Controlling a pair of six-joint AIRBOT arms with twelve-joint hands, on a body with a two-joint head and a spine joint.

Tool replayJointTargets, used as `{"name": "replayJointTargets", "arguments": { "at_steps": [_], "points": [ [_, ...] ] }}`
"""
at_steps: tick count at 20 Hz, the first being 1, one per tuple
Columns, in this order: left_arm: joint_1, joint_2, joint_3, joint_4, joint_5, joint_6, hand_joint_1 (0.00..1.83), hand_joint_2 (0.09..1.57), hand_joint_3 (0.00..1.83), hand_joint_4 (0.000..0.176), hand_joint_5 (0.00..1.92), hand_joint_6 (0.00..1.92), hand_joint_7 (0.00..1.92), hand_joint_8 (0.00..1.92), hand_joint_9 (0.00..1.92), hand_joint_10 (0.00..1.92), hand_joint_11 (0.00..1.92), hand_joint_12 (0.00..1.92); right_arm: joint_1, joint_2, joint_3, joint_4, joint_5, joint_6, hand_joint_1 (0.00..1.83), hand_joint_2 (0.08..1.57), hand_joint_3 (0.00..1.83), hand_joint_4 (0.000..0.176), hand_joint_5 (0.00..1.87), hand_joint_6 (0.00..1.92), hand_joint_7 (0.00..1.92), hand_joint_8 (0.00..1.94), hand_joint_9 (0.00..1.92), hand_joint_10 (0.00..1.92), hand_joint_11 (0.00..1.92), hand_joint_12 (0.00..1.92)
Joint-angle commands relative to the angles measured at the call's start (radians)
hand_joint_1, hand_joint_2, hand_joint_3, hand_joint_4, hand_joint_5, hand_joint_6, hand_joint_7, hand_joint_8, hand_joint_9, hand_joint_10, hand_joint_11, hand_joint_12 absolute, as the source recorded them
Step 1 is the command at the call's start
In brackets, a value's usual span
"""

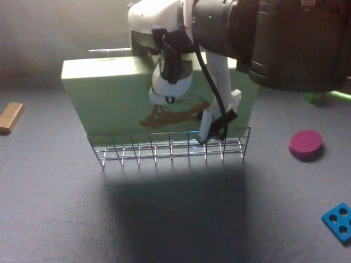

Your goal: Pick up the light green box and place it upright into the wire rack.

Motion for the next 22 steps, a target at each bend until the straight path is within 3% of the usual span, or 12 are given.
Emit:
{"name": "replayJointTargets", "arguments": {
  "at_steps": [1, 3, 4, 10, 11, 15, 19, 20, 21, 22],
  "points": [
    [-0.011, 0.004, -0.006, 0.069, -0.06, -0.002, 0.0, 1.2, 0.0, 0.049, 0.12, 0.01, 0.08, 0.01, 0.0, 0.0, 0.0, 0.03, -0.001, -0.003, 0.006, -0.062, -0.037, -0.005, 1.36, 1.16, 0.0, 0.0, 0.83, 1.02, 0.87, 1.23, 0.85, 1.36, 0.82, 1.29],
    [-0.011, 0.004, -0.007, 0.069, -0.056, -0.005, 0.0, 1.19, 0.0, 0.049, 0.18, 0.01, 0.16, 0.01, 0.07, 0.01, 0.07, 0.05, -0.009, -0.004, 0.011, -0.06, -0.043, -0.008, 1.36, 1.16, 0.0, 0.0, 0.8, 1.03, 0.88, 1.22, 0.87, 1.36, 0.85, 1.3],
    [-0.011, 0.004, -0.007, 0.069, -0.054, -0.006, 0.0, 1.18, 0.0, 0.048, 0.23, 0.01, 0.17, 0.0, 0.09, 0.0, 0.0, 0.35, -0.015, -0.005, 0.014, -0.06, -0.047, -0.009, 1.36, 1.16, 0.0, 0.0, 0.8, 1.02, 0.88, 1.21, 0.87, 1.36, 0.85, 1.3],
    [-0.012, 0.004, -0.008, 0.067, -0.049, -0.007, 0.0, 1.17, 0.0, 0.046, 0.26, 0.01, 0.18, 0.0, 0.13, 0.01, 0.0, 0.5, -0.034, -0.009, 0.032, -0.059, -0.074, -0.01, 1.36, 1.16, 0.0, 0.0, 0.82, 1.0, 0.87, 1.21, 0.88, 1.35, 0.84, 1.28],
    [-0.012, 0.004, -0.008, 0.067, -0.047, -0.007, 0.0, 1.18, 0.0, 0.045, 0.27, 0.01, 0.2, 0.0, 0.14, 0.01, 0.0, 0.47, -0.037, -0.01, 0.033, -0.059, -0.076, -0.01, 1.36, 1.16, 0.0, 0.0, 0.82, 1.0, 0.88, 1.21, 0.88, 1.35, 0.83, 1.27],
    [-0.012, 0.004, -0.009, 0.061, -0.043, -0.006, 0.04, 1.17, 0.0, 0.0, 0.37, 0.01, 0.23, 0.0, 0.16, 0.0, 0.0, 0.49, -0.044, -0.011, 0.036, -0.059, -0.078, -0.007, 1.36, 1.16, 0.0, 0.0, 0.82, 1.0, 0.88, 1.21, 0.85, 1.38, 0.82, 1.33],
    [-0.012, 0.004, -0.009, 0.061, -0.042, -0.002, 0.02, 1.17, 0.0, 0.0, 0.3, 0.0, 0.21, 0.0, 0.15, 0.0, 0.0, 0.48, -0.055, -0.013, 0.042, -0.059, -0.085, -0.006, 1.36, 1.17, 0.0, 0.0, 0.81, 1.01, 0.87, 1.22, 0.84, 1.41, 0.81, 1.35],
    [-0.012, 0.004, -0.009, 0.061, -0.042, -0.002, 0.0, 1.17, 0.0, 0.003, 0.25, 0.0, 0.2, 0.0, 0.15, 0.0, 0.0, 0.48, -0.059, -0.015, 0.044, -0.059, -0.087, -0.006, 1.26, 1.15, 0.0, 0.0, 0.9, 0.94, 0.96, 1.22, 0.87, 1.21, 0.81, 1.34],
    [-0.012, 0.004, -0.009, 0.061, -0.042, -0.002, 0.0, 1.17, 0.0, 0.003, 0.25, 0.0, 0.2, 0.0, 0.15, 0.0, 0.0, 0.48, -0.062, -0.016, 0.045, -0.059, -0.087, -0.006, 1.26, 1.15, 0.0, 0.0, 0.9, 0.94, 0.96, 1.22, 0.87, 1.21, 0.81, 1.34],
    [-0.013, 0.004, -0.009, 0.061, -0.042, -0.002, 0.0, 1.14, 0.0, 0.007, 0.18, 0.0, 0.09, 0.0, 0.07, 0.0, 0.0, 0.32, -0.065, -0.017, 0.047, -0.059, -0.088, -0.006, 1.24, 1.14, 0.0, 0.0, 0.92, 0.92, 0.98, 1.2, 0.91, 1.06, 0.81, 1.3]
  ]
}}
